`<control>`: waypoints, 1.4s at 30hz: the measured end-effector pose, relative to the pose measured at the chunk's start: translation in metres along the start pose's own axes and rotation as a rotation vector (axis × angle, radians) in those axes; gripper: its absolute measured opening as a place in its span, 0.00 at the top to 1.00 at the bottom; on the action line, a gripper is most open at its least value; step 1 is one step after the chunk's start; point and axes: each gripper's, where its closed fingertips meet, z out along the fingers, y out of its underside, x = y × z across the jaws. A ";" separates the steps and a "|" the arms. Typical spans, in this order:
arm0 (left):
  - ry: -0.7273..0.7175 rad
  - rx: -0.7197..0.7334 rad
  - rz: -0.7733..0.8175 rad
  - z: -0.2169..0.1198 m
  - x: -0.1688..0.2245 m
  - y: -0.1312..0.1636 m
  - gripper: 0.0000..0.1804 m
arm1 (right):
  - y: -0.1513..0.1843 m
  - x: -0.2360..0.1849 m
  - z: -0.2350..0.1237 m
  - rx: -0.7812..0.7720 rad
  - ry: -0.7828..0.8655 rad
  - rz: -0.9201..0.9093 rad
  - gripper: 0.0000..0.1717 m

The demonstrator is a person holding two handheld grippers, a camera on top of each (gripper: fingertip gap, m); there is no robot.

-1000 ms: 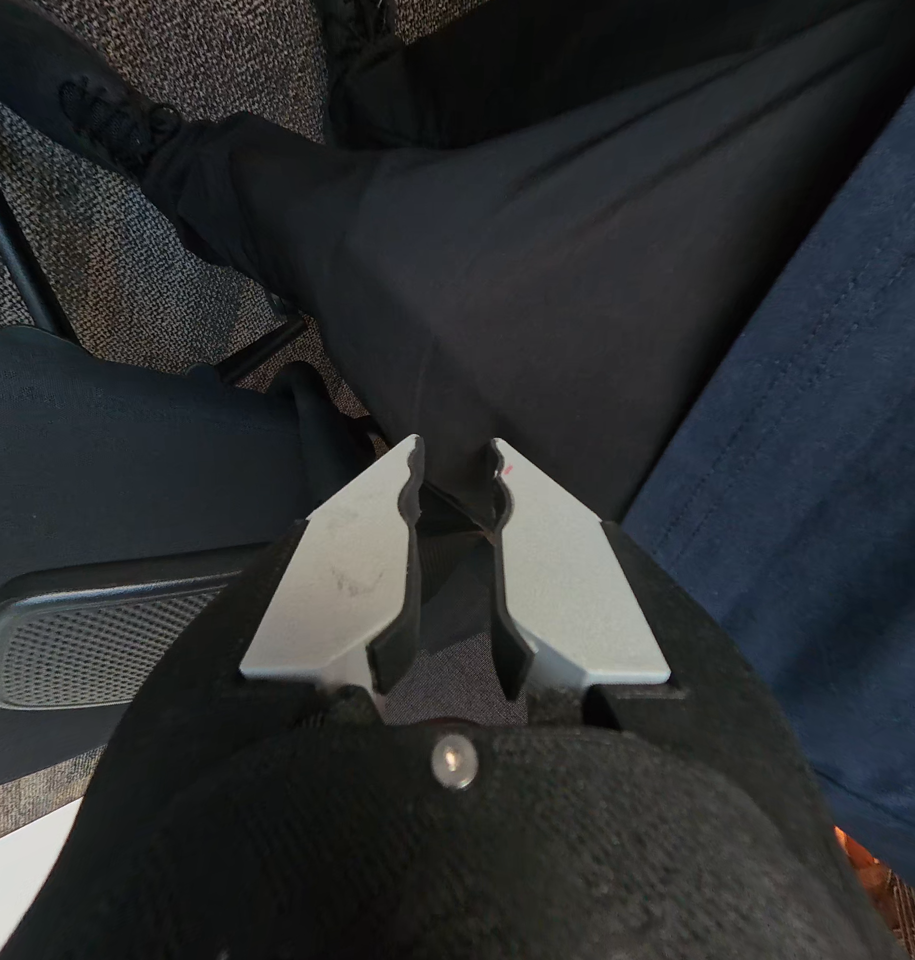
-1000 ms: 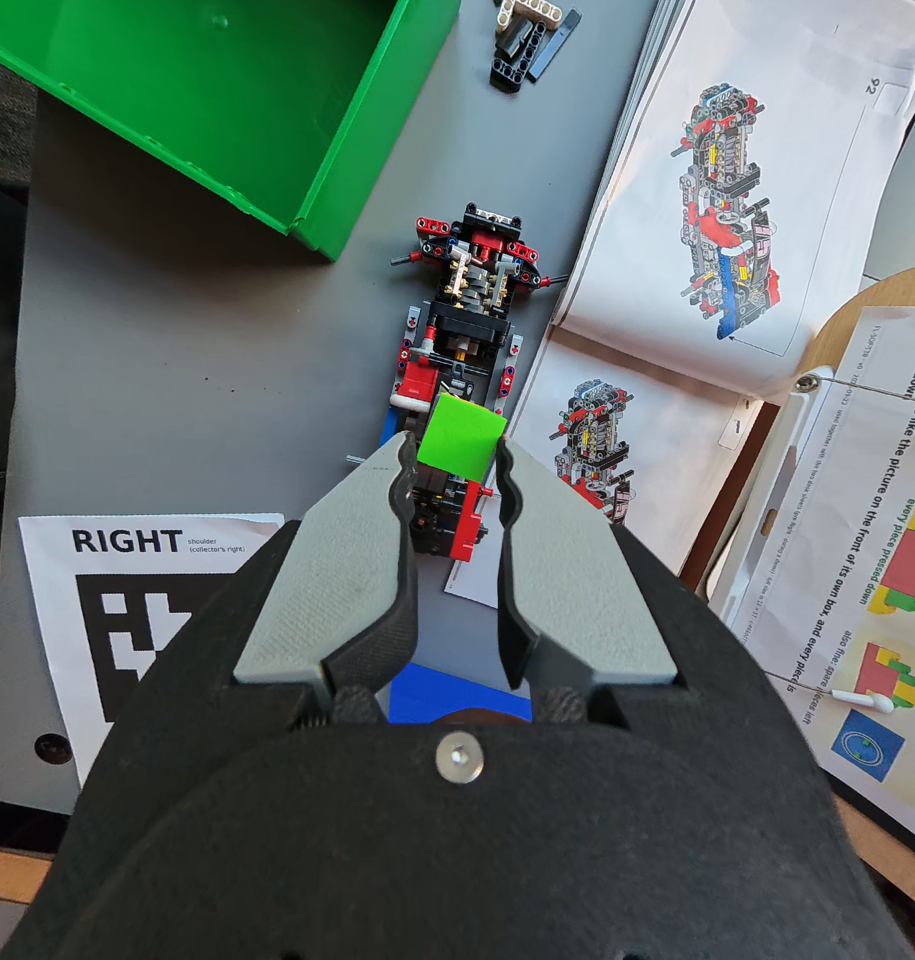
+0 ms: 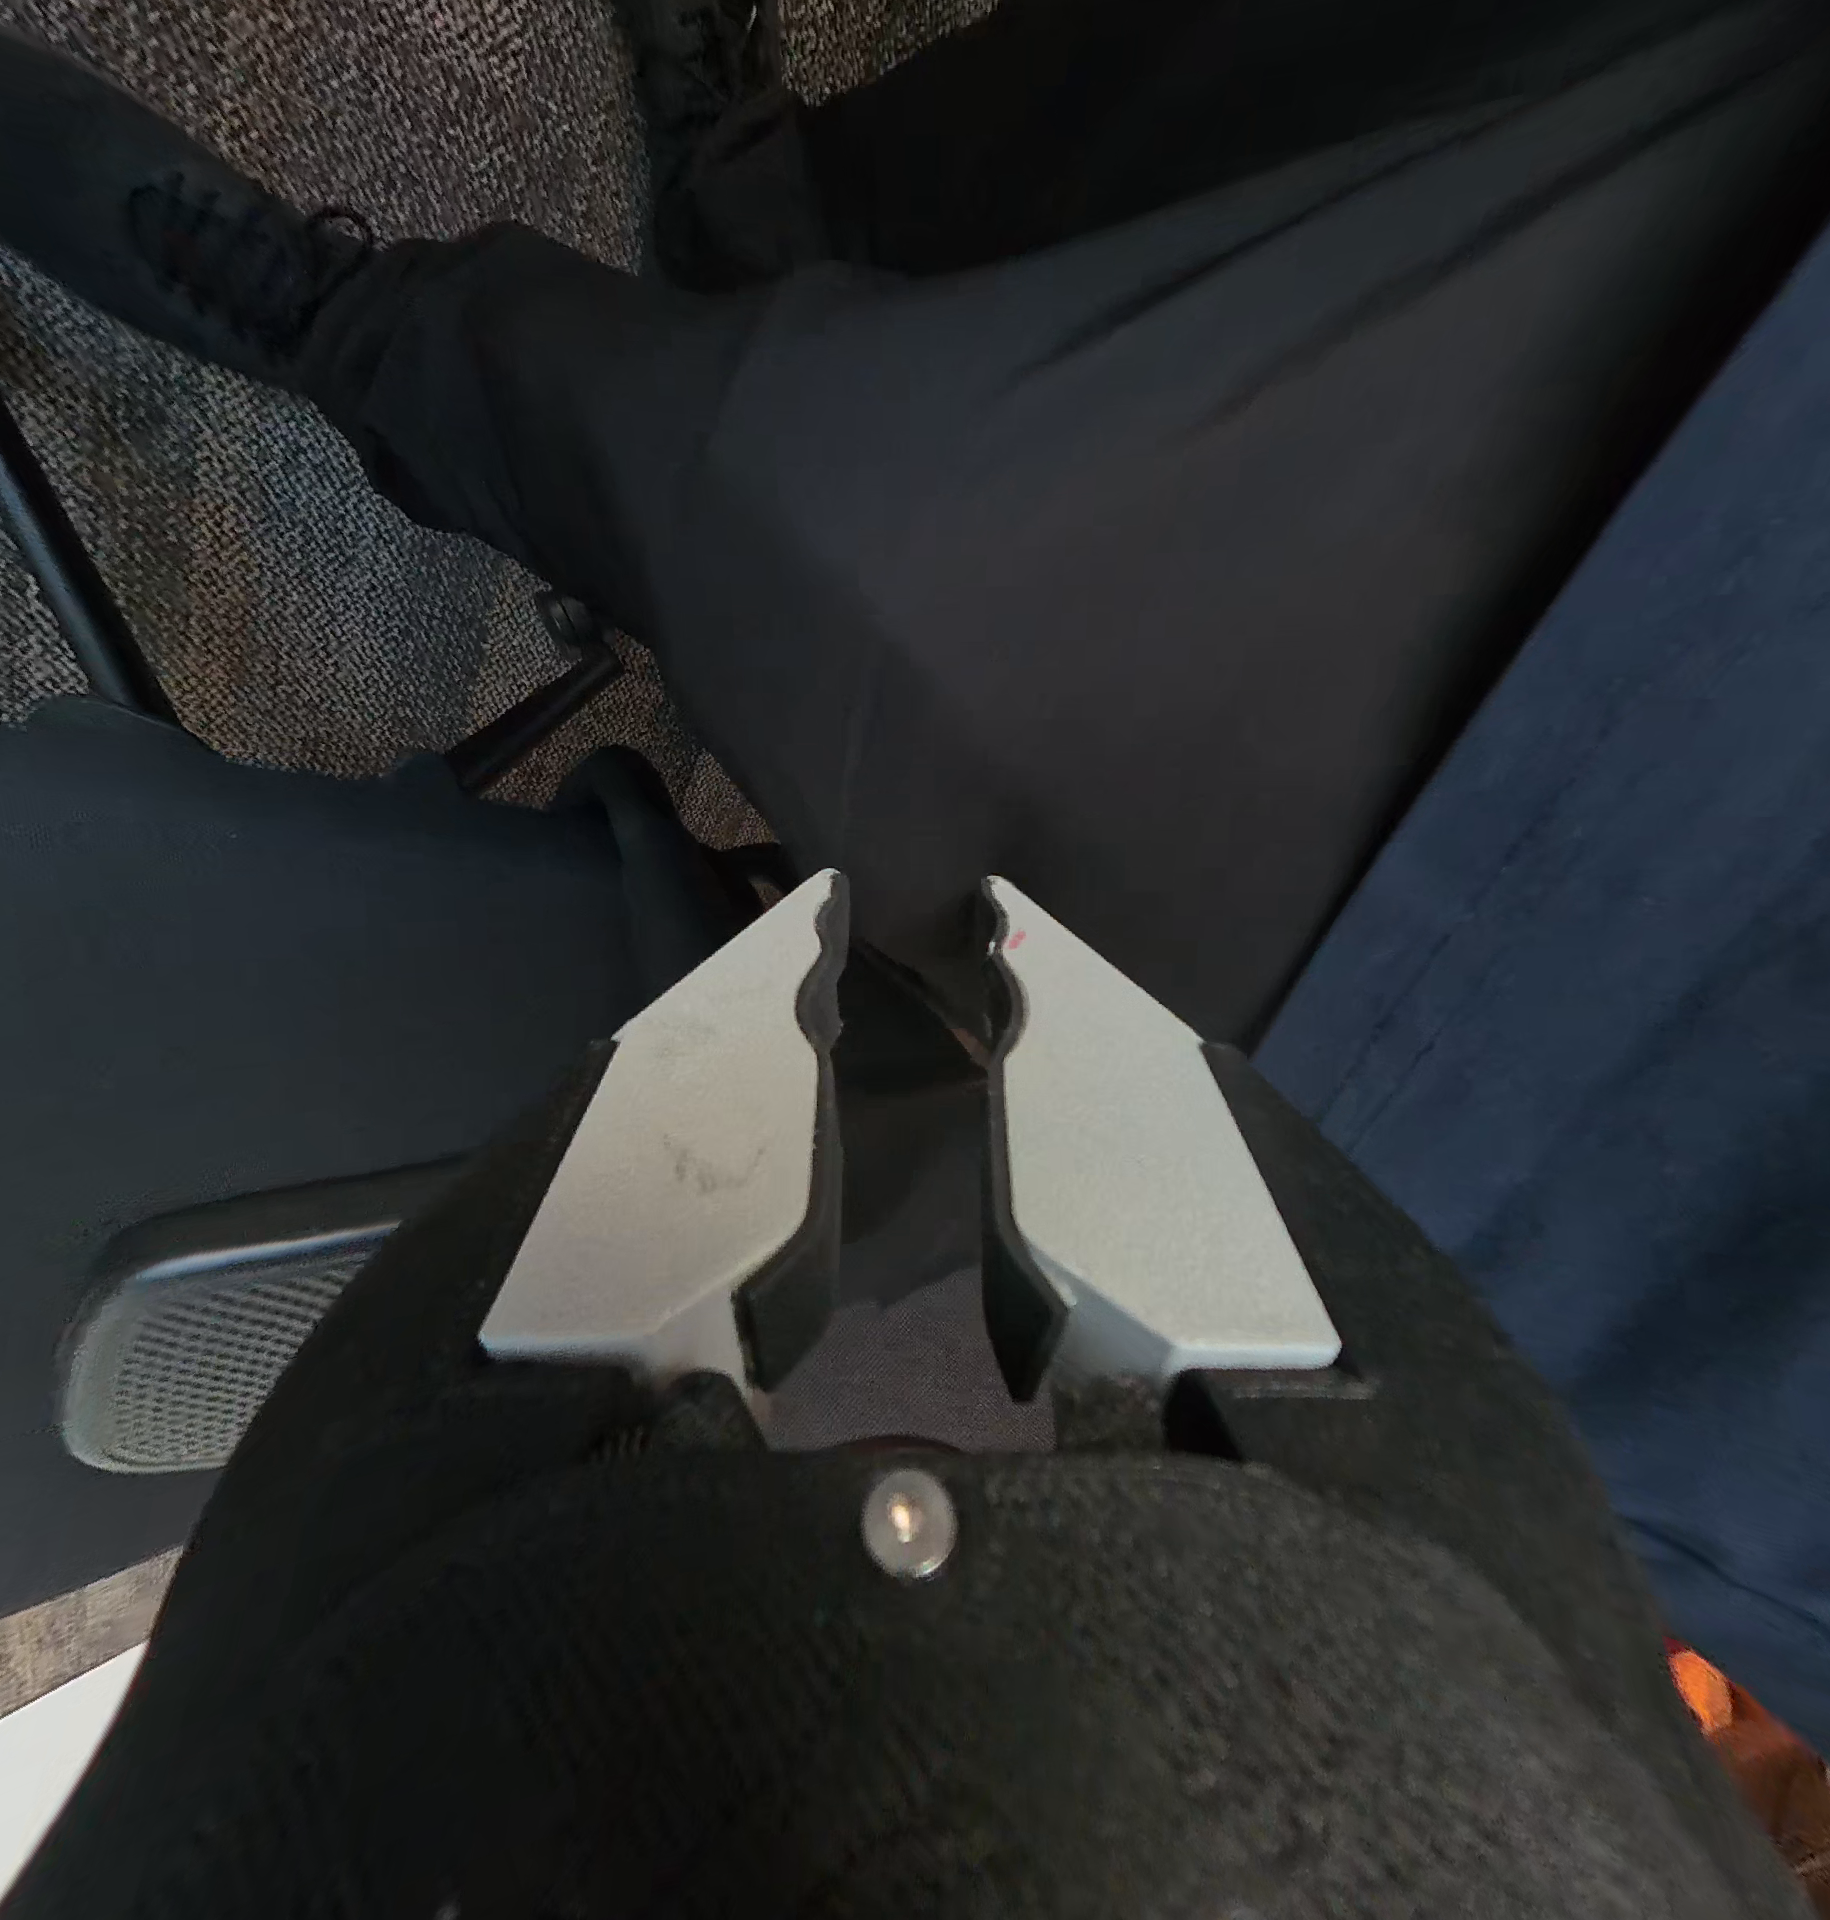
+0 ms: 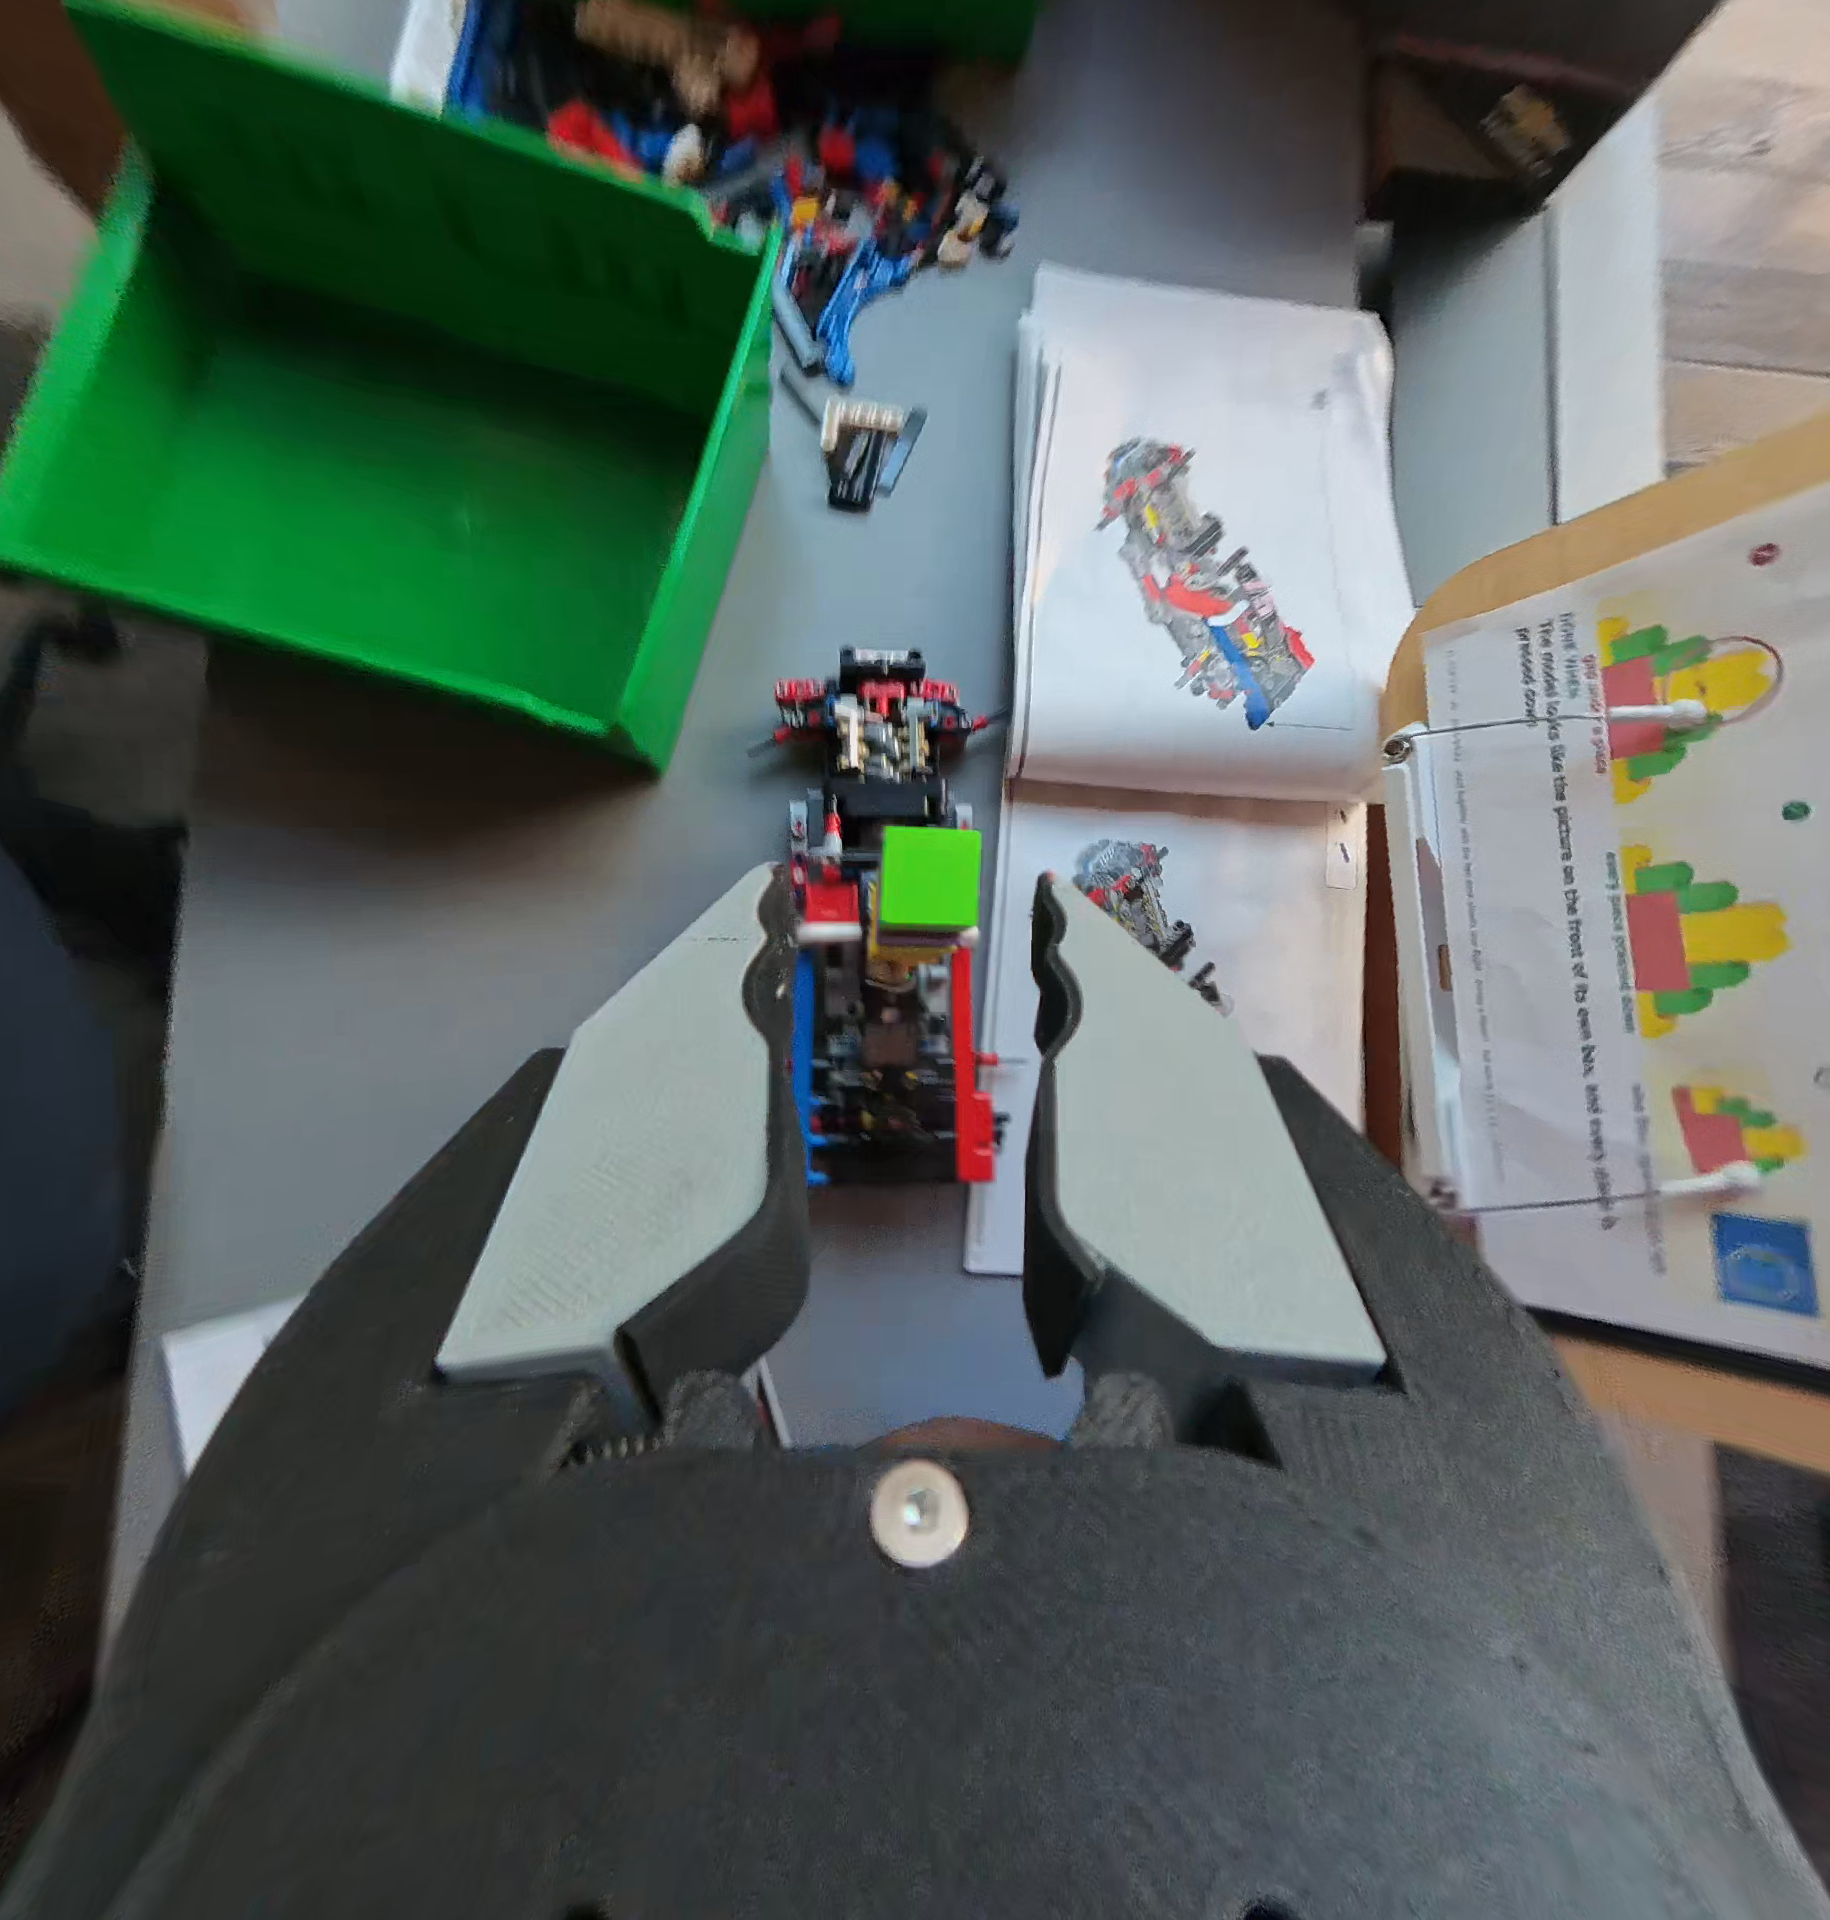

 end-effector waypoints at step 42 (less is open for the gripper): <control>-0.108 0.577 0.746 -0.131 0.253 -0.279 1.00 | 0.204 -0.159 0.045 0.020 0.020 0.719 0.76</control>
